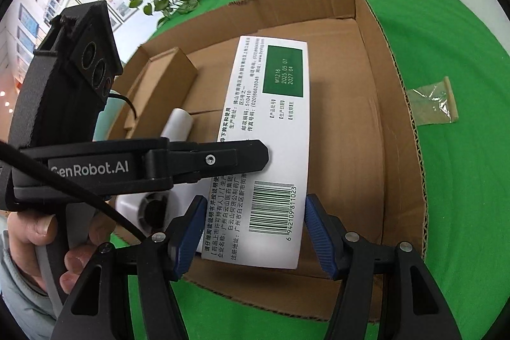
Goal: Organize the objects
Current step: 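Carry the medicine box with the right gripper over the box, then lower the medicine box beside the white device and open the right gripper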
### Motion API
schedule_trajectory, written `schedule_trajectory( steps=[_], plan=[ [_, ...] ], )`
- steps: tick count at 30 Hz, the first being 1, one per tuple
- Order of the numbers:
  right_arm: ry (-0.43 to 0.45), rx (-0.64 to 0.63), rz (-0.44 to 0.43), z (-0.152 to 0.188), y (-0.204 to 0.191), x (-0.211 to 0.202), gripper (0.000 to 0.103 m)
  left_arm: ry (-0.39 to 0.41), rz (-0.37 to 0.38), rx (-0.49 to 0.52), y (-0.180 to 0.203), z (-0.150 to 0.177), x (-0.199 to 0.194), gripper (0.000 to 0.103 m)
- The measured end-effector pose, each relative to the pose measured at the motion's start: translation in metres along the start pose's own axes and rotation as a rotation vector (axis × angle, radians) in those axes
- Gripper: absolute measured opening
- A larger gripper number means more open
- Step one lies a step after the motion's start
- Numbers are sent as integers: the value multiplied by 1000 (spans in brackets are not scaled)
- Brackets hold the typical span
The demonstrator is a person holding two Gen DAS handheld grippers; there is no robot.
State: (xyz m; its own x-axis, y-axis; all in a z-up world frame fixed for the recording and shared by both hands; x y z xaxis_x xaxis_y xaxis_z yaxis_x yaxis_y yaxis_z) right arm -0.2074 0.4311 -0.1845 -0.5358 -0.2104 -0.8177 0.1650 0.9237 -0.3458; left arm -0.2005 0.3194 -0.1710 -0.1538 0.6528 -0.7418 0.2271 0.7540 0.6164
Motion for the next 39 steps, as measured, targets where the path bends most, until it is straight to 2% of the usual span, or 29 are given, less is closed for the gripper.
schedule_trajectory(
  steps=[5, 9, 11, 18, 23, 26, 28, 32, 35, 36, 37, 38, 39],
  plan=[
    [-25, -13, 41, 2, 8, 17, 59, -14, -3, -19, -10, 5, 3, 47],
    [-26, -32, 63, 2, 2, 18, 59, -10, -32, -16, -12, 9, -11, 46],
    [-32, -48, 123, 4, 4, 21, 59, 28, -38, 12, -9, 10, -29, 46],
    [-51, -58, 196, 8, -4, 24, 60, 178, -49, 98, -10, 18, -105, 47],
    [-69, -87, 222, 13, -18, 26, 63, 262, -122, 126, -34, 32, -145, 47],
    [-52, -74, 223, 11, -21, 18, 72, 301, -156, 123, -55, 41, -170, 47],
    [-31, -85, 251, 7, -23, 12, 79, 325, -184, 122, -62, 30, -177, 47],
    [-30, -104, 266, 1, -31, 11, 79, 377, -233, 145, -68, 35, -189, 47],
    [31, -97, 254, -12, -44, 4, 79, 450, -309, 189, -71, 32, -196, 47],
    [65, -100, 240, -15, -52, -1, 85, 479, -350, 200, -72, 31, -200, 47],
    [103, -105, 222, -17, -61, -6, 96, 510, -395, 210, -75, 32, -207, 52],
    [139, -107, 213, -17, -67, -11, 102, 550, -452, 222, -77, 32, -214, 63],
    [190, -108, 208, -16, -73, -18, 103, 587, -500, 230, -79, 35, -223, 70]
  ],
)
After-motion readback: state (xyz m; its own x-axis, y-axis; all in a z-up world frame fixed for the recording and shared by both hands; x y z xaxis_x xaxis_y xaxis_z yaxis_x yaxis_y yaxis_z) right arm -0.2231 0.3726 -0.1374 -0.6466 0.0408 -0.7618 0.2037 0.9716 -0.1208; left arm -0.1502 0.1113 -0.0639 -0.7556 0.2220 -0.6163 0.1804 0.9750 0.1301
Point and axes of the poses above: each gripper's, at about its wrist camera, not at the fingertips, and x roughly the way its jaws point, y to its right, z to its underside, the point moved 9 cm from there along x, roughly the way its jaws point, and after that the axes turned 3 degrees about y, right-handed, at the moved point
